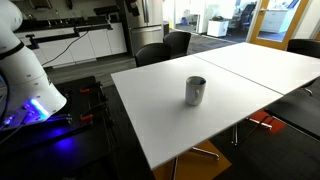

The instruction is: Put the marker on the table

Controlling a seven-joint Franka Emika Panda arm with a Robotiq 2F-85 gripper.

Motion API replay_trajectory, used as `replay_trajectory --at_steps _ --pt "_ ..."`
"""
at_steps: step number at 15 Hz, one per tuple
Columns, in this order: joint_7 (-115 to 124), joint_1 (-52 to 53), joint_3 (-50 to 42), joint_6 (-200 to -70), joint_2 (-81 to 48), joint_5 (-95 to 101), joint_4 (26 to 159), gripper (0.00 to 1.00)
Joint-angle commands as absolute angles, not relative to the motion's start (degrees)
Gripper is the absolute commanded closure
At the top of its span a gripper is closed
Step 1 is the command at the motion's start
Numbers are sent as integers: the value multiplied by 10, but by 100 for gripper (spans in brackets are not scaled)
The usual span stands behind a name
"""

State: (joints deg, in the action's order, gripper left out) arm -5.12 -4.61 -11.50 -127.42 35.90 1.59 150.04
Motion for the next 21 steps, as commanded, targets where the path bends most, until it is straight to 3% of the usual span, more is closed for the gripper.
replay_trajectory --at_steps 1,6,21 --pt "-26 -74 -97 -1369 296 25 1500 0" --pt "-22 -96 -100 -1441 205 34 1481 0" --pt "-49 -109 -118 -1456 -35 9 1316 0"
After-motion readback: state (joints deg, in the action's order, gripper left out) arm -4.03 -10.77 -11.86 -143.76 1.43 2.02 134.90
